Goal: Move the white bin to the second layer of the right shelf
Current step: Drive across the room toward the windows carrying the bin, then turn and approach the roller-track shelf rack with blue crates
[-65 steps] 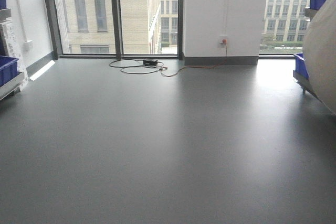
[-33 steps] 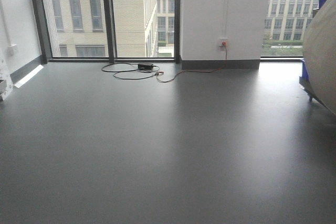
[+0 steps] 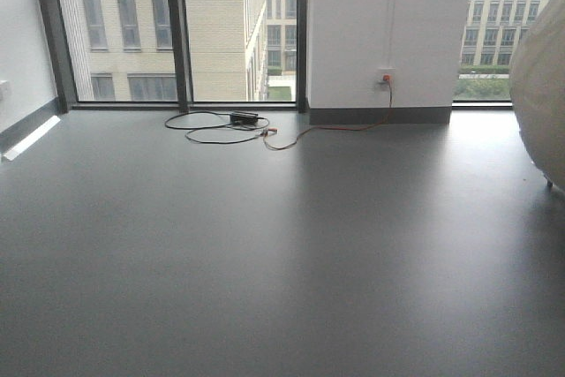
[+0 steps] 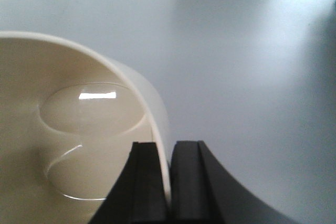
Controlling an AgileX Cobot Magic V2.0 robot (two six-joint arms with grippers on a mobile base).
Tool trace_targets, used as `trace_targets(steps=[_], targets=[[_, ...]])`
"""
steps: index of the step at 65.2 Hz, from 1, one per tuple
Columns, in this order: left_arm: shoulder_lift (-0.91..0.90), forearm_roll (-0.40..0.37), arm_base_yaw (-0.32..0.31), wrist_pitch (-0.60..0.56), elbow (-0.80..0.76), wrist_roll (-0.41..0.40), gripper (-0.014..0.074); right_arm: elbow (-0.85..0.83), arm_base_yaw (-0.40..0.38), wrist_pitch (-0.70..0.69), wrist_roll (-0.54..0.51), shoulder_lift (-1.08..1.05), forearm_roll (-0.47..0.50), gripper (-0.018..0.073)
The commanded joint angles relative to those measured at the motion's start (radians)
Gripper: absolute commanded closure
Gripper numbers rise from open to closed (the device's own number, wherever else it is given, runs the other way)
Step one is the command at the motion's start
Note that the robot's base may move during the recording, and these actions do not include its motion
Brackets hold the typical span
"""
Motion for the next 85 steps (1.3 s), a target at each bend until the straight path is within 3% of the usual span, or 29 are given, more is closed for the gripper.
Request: trace_targets(steps=[1,85], targets=[[-0.016,0.0,-0.006,-0.085,0.037,-0.005,0.0512,-0.03,-0.004,-0.094,-0.003,0.003,0.008,0.0512],[-0.016,0.0,-0.006,-0.085,0.037,-0.005,0.0512,-0.03,-0.004,-0.095,-0.003,0.003,0.008,0.0512]])
